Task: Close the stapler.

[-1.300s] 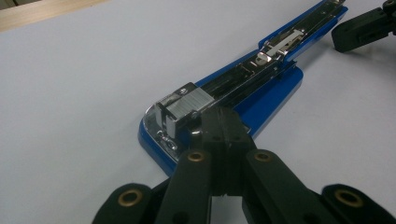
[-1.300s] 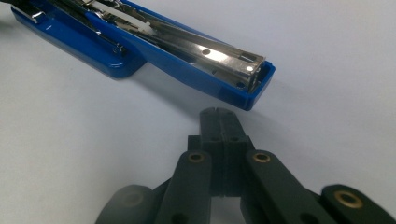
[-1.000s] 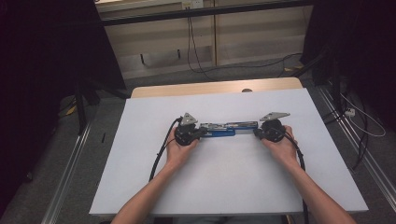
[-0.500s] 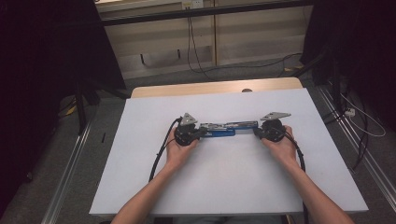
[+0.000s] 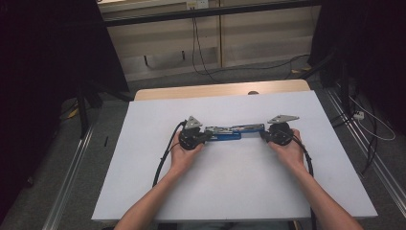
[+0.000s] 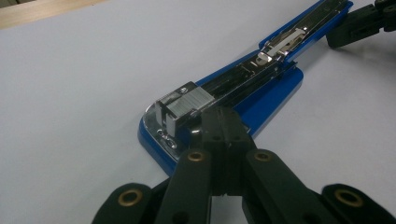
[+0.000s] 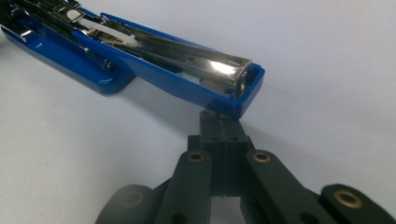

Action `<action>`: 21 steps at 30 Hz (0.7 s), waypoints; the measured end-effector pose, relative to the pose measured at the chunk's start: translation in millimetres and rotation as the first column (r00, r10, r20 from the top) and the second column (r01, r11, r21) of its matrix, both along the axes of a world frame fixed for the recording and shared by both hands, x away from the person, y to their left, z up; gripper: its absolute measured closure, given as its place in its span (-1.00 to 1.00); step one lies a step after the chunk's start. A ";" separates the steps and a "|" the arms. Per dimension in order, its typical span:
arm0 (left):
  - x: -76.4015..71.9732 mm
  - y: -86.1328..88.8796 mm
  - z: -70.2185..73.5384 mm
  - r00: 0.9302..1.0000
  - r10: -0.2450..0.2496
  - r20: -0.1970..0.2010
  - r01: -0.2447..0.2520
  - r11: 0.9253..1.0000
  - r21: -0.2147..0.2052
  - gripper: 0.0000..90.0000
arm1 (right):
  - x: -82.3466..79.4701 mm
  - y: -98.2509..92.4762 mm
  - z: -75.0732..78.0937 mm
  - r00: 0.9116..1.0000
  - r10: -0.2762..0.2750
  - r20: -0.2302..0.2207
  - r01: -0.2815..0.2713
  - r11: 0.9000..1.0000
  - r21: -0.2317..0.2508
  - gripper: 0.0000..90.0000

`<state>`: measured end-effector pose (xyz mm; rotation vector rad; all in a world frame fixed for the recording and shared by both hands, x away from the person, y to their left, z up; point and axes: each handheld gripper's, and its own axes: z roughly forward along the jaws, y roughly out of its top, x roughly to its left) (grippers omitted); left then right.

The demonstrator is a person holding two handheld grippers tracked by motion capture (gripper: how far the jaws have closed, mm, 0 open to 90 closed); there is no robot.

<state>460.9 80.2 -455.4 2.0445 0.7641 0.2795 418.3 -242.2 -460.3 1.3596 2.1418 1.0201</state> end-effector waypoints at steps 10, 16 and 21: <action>-1.2 -1.5 0.2 1.000 0.004 0.002 -0.004 1.000 0.004 1.00 | 0.2 3.1 0.9 1.000 0.015 0.026 -0.015 1.000 -0.007 1.00; -1.1 -1.2 0.2 1.000 0.003 0.000 -0.003 1.000 0.003 1.00 | 0.2 2.7 0.7 1.000 0.009 0.027 -0.009 1.000 -0.005 1.00; -1.2 -1.2 0.2 1.000 0.004 0.001 -0.004 1.000 0.003 1.00 | 0.0 2.5 1.2 0.999 0.004 0.034 -0.004 1.000 -0.002 1.00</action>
